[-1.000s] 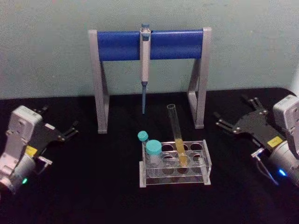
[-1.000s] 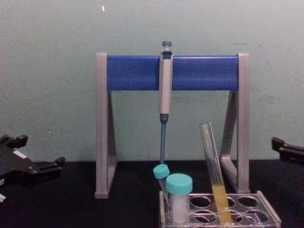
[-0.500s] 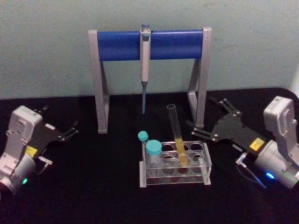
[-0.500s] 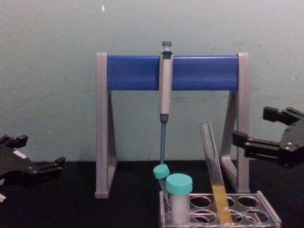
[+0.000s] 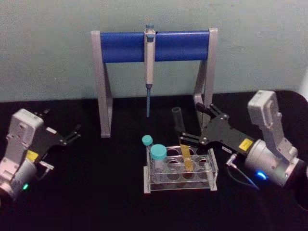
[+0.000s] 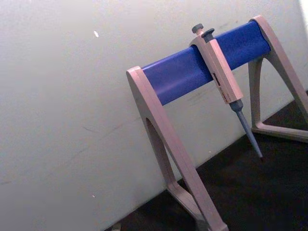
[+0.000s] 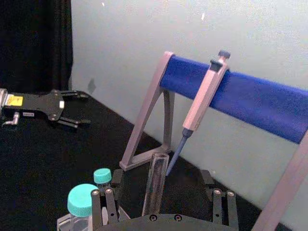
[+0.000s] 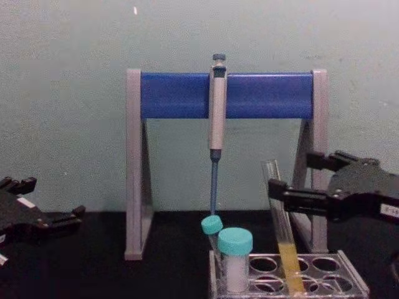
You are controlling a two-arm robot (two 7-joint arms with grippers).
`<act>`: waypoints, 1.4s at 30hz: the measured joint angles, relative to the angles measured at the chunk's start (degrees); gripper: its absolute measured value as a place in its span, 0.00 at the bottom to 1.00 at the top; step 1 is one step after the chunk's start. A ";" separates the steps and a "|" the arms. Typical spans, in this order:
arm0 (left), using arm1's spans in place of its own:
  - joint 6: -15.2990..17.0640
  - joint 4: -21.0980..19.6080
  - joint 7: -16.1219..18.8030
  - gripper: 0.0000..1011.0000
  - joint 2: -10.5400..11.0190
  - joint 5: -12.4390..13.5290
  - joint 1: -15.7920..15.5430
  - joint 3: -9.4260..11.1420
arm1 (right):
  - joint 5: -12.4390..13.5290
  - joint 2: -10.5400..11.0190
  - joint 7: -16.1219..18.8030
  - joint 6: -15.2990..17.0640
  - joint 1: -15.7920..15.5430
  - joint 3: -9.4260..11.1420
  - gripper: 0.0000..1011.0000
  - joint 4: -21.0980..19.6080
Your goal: Pick up the test tube from the test tube rack, shake it, then place it back into the test tube rack.
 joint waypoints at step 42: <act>0.00 0.00 0.00 0.99 0.00 0.00 0.00 0.00 | 1.30 -4.14 3.92 10.94 4.62 -0.28 0.99 5.22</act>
